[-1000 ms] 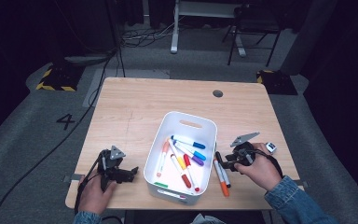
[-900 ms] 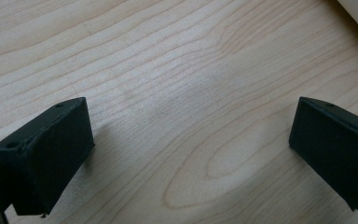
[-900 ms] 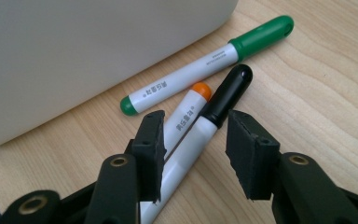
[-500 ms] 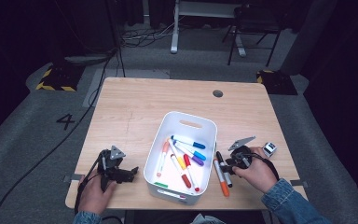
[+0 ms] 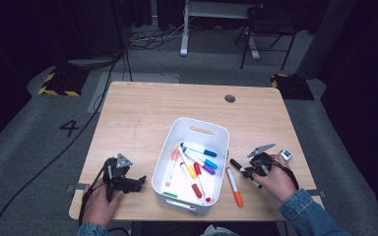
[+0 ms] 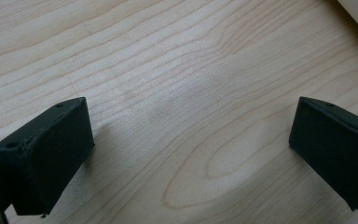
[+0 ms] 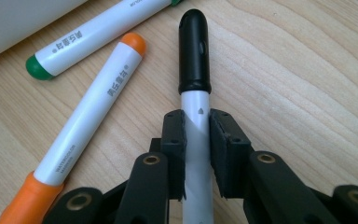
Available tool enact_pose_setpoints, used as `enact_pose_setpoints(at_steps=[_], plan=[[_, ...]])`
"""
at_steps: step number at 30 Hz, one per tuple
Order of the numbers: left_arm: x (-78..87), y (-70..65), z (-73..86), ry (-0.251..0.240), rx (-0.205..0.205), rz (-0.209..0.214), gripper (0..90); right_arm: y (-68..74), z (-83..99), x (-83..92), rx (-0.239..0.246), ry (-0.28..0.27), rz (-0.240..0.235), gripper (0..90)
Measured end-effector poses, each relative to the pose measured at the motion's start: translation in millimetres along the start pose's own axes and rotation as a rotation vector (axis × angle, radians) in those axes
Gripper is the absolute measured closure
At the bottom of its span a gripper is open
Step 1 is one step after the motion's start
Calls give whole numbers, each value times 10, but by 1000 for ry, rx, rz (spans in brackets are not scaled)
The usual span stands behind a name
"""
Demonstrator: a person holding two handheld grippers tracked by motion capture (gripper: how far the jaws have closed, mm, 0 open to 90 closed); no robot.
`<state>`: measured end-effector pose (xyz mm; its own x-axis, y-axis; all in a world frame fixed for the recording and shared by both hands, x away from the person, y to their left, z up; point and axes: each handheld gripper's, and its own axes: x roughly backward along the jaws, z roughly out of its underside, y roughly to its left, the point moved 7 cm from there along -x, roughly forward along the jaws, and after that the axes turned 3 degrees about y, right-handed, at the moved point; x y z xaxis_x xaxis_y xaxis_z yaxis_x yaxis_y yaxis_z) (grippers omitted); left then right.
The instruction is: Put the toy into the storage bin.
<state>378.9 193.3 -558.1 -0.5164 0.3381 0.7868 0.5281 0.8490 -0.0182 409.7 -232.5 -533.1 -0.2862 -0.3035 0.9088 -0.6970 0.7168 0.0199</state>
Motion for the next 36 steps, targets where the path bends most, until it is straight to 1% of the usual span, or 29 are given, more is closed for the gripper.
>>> enact_pose_setpoints(at_steps=[3,5,7,12,15,17,18,20,21,22,23,24,25,26,27,28,29,30,31,33,35,36], plan=[[0,0,0,0,0,0,0,-4,1,1,-7,-3,7,769],[1,-5,2,5,2,7,0,-7,5,2,-7,-7,8,770],[4,0,1,5,-1,3,0,-6,10,5,-17,-8,1,770],[3,-3,3,5,1,6,0,-26,11,19,-38,-30,-19,770],[3,-1,2,5,-1,4,0,-24,-3,63,-41,-46,-26,770],[2,-4,2,5,2,7,0,-32,-17,102,-30,-55,-23,770],[2,-4,2,5,2,6,0,-27,-28,127,-35,-60,-26,770],[3,0,2,5,-1,3,0,-29,-47,172,-24,-73,-26,770],[3,-1,1,4,-1,4,0,-10,-62,199,-35,-82,-32,770],[2,0,1,2,0,1,0,-11,-72,227,-26,-88,-32,770],[0,0,0,0,0,0,0,-8,-83,256,-24,-93,-29,770],[0,0,0,0,0,0,0,3,-96,289,-26,-99,-36,770],[4,0,2,6,-2,4,0,2,-111,318,-17,-108,-36,770],[1,0,0,0,0,0,0,12,-124,356,-22,-111,-40,770],[1,0,0,0,0,0,0,12,-124,356,-22,-111,-40,770],[0,0,0,0,0,0,0,20,-156,424,-21,-125,-43,770],[2,0,1,2,0,1,0,36,-172,462,-32,-133,-59,770],[3,0,2,5,-1,3,0,42,-187,496,-31,-141,-63,770],[0,0,0,-1,0,0,0,48,-199,530,-28,-144,-62,770],[3,-1,2,5,0,5,0,59,-227,599,-19,-159,-56,770],[-2,-1,-1,-2,0,2,0,79,-252,674,-23,-170,-56,770],[0,-5,1,3,2,10,0,84,-267,709,-18,-180,-54,770]])
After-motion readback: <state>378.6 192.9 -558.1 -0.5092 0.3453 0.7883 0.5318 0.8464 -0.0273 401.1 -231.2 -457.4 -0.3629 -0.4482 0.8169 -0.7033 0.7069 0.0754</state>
